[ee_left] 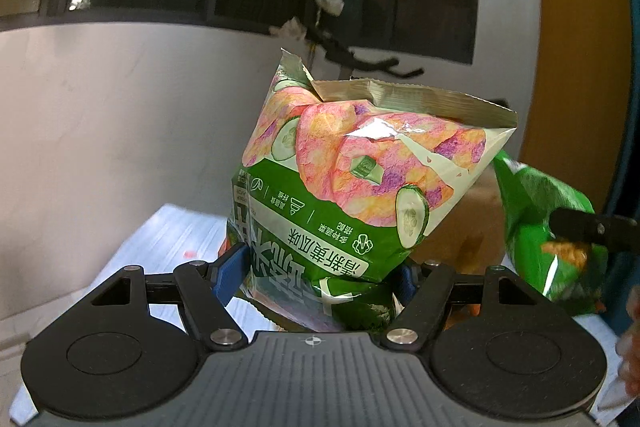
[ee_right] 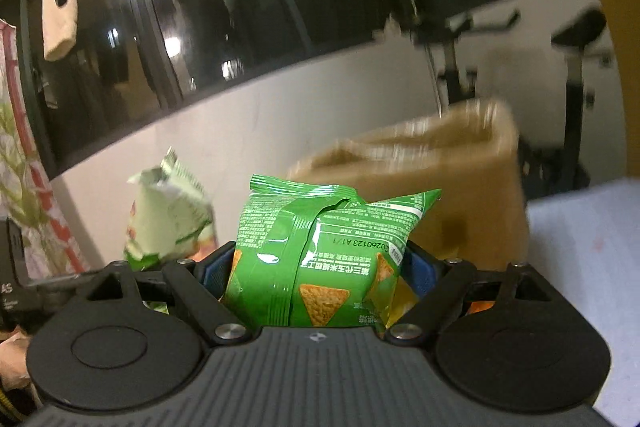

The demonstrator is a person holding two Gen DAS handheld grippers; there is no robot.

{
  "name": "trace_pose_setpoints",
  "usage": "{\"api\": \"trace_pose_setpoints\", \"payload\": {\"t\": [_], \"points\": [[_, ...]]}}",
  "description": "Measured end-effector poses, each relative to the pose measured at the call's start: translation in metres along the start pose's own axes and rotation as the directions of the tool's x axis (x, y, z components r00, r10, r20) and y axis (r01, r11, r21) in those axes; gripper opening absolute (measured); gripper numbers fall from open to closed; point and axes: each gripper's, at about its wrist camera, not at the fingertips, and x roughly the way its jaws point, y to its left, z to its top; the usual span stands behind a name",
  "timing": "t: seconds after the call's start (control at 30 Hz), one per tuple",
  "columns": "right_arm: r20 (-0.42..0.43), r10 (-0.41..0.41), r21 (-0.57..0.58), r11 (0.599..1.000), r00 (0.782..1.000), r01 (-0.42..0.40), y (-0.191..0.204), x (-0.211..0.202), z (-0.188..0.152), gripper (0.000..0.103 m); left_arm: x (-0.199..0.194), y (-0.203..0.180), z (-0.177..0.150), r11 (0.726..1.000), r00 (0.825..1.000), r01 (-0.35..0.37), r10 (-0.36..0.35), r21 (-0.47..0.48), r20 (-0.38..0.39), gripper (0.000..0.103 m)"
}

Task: Organize snacks
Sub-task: 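Lift both green bags over the box and open both grippers to drop them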

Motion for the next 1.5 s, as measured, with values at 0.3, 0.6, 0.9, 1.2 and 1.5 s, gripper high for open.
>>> {"api": "trace_pose_setpoints", "payload": {"t": [0.3,0.6,0.9,1.2,1.5], "points": [[0.143,-0.091,-0.179,0.977,0.986,0.116,-0.006,0.018,0.058,0.086,0.055,-0.016,0.062,0.985,0.984,0.169,-0.171,0.041,0.051,0.075],[0.188,-0.174,-0.249,0.944,0.967,0.219,-0.025,0.052,0.084,0.086,0.163,-0.026,0.118,0.959,0.959,0.284,-0.284,0.007,0.006,0.075],[0.182,-0.243,-0.224,0.933,0.953,0.281,-0.053,0.084,0.100,0.086,0.274,-0.037,0.131,0.972,0.962,0.234,-0.235,-0.024,-0.141,0.075],[0.125,-0.262,-0.288,0.914,0.957,0.287,-0.056,0.127,0.107,0.086,0.322,-0.035,0.118,0.986,0.950,0.164,-0.161,-0.011,-0.268,0.084],[0.022,-0.272,-0.294,0.918,0.962,0.266,-0.067,0.162,0.094,0.086,0.293,-0.023,0.123,0.987,0.963,0.154,-0.160,-0.044,-0.215,0.084]]}}
